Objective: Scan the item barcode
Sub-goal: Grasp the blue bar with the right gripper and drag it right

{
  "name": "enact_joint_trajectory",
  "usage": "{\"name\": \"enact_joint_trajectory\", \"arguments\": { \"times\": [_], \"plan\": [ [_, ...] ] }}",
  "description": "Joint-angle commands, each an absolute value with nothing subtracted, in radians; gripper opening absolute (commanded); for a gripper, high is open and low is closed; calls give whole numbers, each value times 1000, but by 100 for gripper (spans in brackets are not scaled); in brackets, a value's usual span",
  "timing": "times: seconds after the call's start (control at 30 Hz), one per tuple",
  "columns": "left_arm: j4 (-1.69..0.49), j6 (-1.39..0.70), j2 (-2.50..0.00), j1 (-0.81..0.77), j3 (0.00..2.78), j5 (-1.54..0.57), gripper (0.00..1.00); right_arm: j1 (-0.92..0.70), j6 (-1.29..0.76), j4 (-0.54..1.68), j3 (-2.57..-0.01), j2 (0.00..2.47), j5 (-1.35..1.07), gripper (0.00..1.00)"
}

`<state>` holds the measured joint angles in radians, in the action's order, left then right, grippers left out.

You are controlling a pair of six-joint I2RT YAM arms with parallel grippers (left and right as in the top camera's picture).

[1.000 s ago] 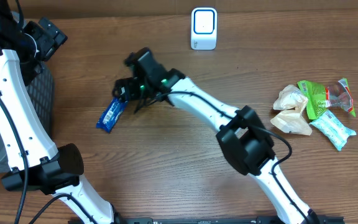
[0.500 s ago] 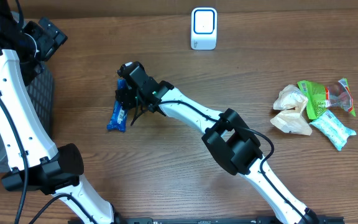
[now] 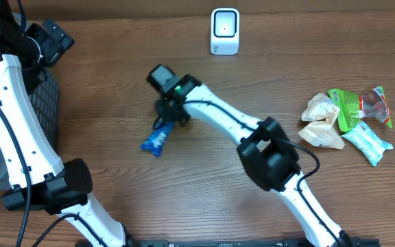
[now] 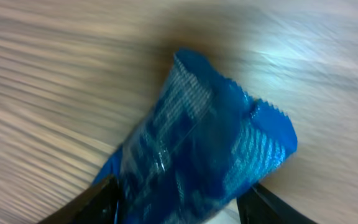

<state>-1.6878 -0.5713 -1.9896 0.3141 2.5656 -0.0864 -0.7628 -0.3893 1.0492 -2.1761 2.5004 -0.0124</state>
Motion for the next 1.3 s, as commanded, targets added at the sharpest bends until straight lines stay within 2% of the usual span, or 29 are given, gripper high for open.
{"name": "enact_joint_trajectory", "arguments": {
  "times": [0.0, 0.03, 0.1, 0.13, 0.17, 0.2, 0.33, 0.5, 0.63, 0.7, 0.8, 0.93, 1.1, 1.23, 1.27],
  "plan": [
    [-1689, -580, -1962, 307, 2576, -89, 100, -686, -424, 1203, -2162, 2455, -11, 68],
    [-1689, -580, -1962, 307, 2576, -89, 100, -655, -424, 1280, -2162, 2455, -35, 75],
    [-1689, -580, -1962, 307, 2576, -89, 100, -619, -423, 1332, -2162, 2455, -66, 76],
    [-1689, -580, -1962, 307, 2576, -89, 100, -601, -423, 1350, -2162, 2455, -84, 80],
    [-1689, -580, -1962, 307, 2576, -89, 100, -583, -423, 1365, -2162, 2455, -102, 86],
    [-1689, -580, -1962, 307, 2576, -89, 100, -561, -422, 1374, -2162, 2455, -131, 100],
    [-1689, -580, -1962, 307, 2576, -89, 100, -488, -354, 1371, -2162, 2449, -214, 100],
    [-1689, -580, -1962, 307, 2576, -89, 100, -360, -180, 1402, -2162, 2418, -451, 100],
    [-1689, -580, -1962, 307, 2576, -89, 100, -289, 114, 1436, -2161, 2413, -622, 96],
    [-1689, -580, -1962, 307, 2576, -89, 100, -280, 289, 1438, -2158, 2414, -631, 96],
    [-1689, -580, -1962, 307, 2576, -89, 100, -300, 377, 1416, -2155, 2415, -631, 96],
    [-1689, -580, -1962, 307, 2576, -89, 100, -361, 429, 1341, -2116, 2415, -621, 96],
    [-1689, -580, -1962, 307, 2576, -89, 100, -434, 429, 1259, -2017, 2415, -482, 96],
    [-1689, -580, -1962, 307, 2576, -89, 100, -443, 485, 1242, -1948, 2415, -479, 91],
    [-1689, -580, -1962, 307, 2576, -89, 100, -443, 484, 1226, -1918, 2415, -479, 85]
  ]
}}
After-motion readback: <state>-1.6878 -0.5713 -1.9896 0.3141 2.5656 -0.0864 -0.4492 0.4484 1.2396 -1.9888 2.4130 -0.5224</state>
